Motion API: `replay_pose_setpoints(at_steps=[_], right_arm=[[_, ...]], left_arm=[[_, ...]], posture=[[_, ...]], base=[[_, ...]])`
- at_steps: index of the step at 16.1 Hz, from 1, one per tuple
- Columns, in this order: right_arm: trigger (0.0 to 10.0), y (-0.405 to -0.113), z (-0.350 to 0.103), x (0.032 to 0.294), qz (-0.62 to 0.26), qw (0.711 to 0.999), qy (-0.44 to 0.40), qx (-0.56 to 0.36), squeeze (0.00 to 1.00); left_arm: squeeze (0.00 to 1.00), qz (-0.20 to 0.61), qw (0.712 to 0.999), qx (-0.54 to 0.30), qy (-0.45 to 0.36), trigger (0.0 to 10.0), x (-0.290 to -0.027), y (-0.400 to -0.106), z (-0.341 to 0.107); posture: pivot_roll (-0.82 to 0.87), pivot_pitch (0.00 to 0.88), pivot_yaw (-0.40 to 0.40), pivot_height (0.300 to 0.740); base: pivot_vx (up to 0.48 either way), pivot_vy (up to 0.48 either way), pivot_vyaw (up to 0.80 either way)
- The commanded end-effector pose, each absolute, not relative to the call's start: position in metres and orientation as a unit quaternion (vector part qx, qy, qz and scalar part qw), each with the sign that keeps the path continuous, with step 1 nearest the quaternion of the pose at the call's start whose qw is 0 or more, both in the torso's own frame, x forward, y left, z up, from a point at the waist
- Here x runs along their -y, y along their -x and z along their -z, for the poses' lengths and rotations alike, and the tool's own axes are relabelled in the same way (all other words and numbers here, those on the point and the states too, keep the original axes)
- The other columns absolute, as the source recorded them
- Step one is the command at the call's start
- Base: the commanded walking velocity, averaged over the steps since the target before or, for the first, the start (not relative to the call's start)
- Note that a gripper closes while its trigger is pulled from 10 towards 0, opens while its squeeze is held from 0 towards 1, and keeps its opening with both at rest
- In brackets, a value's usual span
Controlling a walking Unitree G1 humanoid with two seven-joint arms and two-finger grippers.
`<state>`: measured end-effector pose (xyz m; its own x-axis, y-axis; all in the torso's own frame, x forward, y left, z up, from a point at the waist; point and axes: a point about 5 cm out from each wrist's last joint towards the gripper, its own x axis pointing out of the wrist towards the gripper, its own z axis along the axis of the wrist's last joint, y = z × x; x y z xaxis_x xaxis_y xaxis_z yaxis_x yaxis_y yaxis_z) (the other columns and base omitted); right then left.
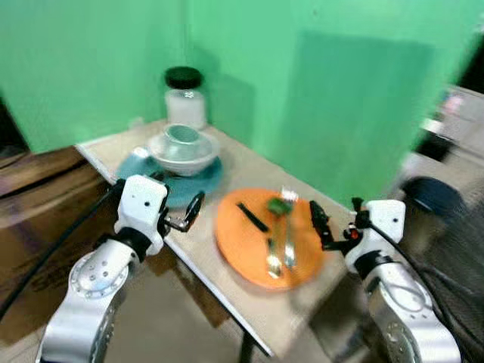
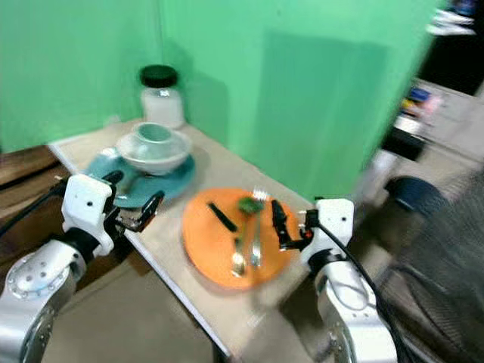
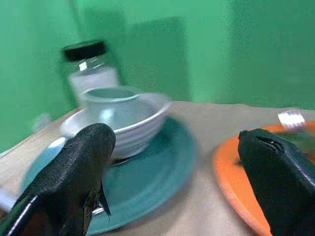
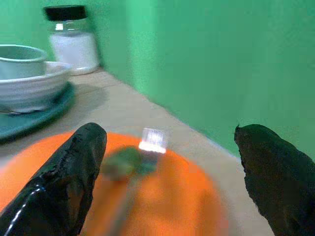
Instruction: Setting the table
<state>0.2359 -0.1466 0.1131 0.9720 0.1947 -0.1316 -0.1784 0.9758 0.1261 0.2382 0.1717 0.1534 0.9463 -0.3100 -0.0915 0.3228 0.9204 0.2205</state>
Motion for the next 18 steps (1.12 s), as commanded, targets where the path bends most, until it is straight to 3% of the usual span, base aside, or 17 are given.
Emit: replay_pose_setpoints(at_steps=[1, 6, 12, 16, 18], right_arm=[[10.0, -0.236, -0.118, 0.150, -0.097, 0.991, -0.060, -0.064, 0.00], [10.0, -0.232, -0.120, 0.158, -0.110, 0.990, -0.055, -0.070, 0.00], [10.0, -0.233, -0.130, 0.167, -0.216, 0.973, -0.008, -0.081, 0.00], [10.0, -0.240, -0.116, 0.191, -0.160, 0.975, -0.021, -0.149, 0.00], [10.0, -0.236, -0.113, 0.191, -0.197, 0.965, -0.033, -0.170, 0.00]], left_arm=[[0.00, 0.179, 0.976, -0.026, -0.120, 10.0, -0.168, -0.241, -0.155], [0.00, 0.238, 0.961, -0.041, -0.137, 10.0, -0.161, -0.240, -0.148], [0.00, 0.283, 0.945, -0.081, -0.144, 10.0, -0.163, -0.232, -0.136], [0.00, 0.284, 0.940, -0.131, -0.134, 10.0, -0.169, -0.229, -0.124], [0.00, 0.291, 0.937, -0.158, -0.117, 10.0, -0.172, -0.226, -0.120]], posture=[[0.10, 0.000, -0.062, 0.740], [0.09, 0.000, -0.067, 0.740], [0.09, 0.000, -0.081, 0.740], [0.08, 0.000, -0.082, 0.740], [0.07, 0.000, -0.081, 0.740]], base=[[0.360, 0.000, 0.00], [0.142, 0.000, 0.00], [0.000, 0.000, 0.00], [0.000, 0.000, 0.00], [0.000, 0.000, 0.00]])
